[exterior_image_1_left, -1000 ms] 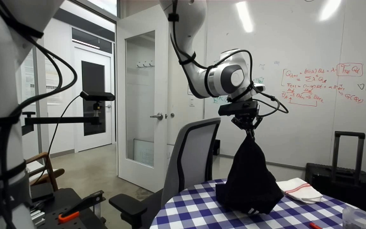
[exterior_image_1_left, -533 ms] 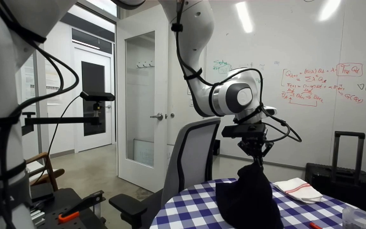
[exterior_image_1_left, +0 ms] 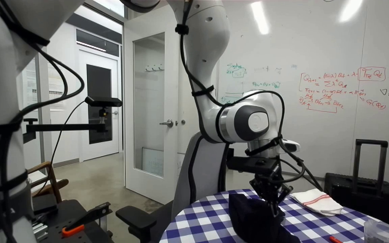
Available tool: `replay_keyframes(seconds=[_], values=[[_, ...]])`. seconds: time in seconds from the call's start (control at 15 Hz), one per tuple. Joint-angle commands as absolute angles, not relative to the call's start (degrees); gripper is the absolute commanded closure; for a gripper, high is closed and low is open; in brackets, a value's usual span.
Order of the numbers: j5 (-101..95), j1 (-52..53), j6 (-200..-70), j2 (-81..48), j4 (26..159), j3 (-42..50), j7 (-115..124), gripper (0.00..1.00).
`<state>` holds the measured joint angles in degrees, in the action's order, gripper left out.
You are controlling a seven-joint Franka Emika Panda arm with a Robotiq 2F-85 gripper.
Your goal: Pick the cloth on the back rest of the chair and put it on the table
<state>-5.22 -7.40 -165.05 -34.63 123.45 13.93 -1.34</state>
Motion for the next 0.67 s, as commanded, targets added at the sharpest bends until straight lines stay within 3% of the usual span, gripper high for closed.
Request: replay_keyframes(seconds=[0.0, 0.07, 0.2, 0.6], values=[[-4.9, -6.3, -166.6, -33.8, 129.1, 16.0, 2.9, 1.00], [-4.6, -6.2, -166.3, -33.7, 130.1, 16.4, 3.8, 0.73], [-4.4, -6.3, -166.2, -33.6, 131.6, 16.4, 4.8, 0.68], [-6.3, -2.9, -168.5, -30.0, 132.3, 17.3, 5.0, 0.22]])
